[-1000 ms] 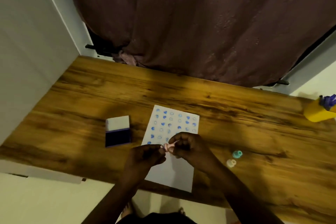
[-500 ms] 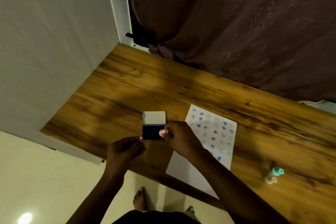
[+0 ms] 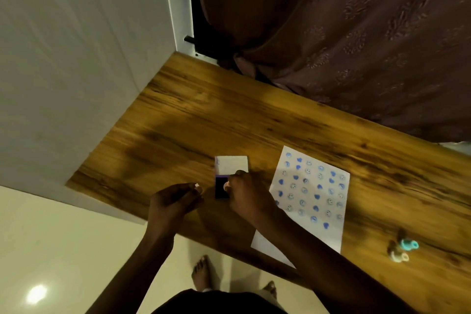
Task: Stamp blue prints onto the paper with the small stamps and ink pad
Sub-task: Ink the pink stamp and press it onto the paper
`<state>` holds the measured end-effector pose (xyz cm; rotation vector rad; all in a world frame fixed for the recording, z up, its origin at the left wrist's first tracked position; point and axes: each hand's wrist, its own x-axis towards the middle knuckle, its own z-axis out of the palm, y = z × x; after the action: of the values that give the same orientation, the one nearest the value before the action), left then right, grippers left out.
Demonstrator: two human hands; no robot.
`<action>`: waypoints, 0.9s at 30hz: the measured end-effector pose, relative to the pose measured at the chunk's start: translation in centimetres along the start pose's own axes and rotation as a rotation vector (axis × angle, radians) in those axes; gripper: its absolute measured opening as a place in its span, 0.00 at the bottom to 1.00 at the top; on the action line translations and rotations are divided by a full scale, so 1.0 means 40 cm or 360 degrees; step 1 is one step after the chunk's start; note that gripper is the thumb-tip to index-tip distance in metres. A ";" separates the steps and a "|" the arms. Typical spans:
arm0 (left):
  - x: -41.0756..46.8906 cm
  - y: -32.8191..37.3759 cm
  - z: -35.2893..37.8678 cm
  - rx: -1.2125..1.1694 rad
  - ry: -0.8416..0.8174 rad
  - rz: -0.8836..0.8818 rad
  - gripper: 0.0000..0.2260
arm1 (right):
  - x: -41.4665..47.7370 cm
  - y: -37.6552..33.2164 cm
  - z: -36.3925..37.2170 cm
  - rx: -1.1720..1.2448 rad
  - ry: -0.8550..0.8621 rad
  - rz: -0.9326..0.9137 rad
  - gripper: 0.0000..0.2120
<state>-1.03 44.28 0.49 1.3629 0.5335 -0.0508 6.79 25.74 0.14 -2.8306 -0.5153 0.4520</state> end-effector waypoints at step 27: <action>-0.027 0.003 0.157 0.0151 -0.0281 -0.0024 0.09 | -0.093 0.116 -0.103 0.1658 0.0229 0.0615 0.14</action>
<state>0.17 38.12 1.69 1.4313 0.3969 -0.2093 6.27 19.44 3.64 -1.8975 0.2641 0.4070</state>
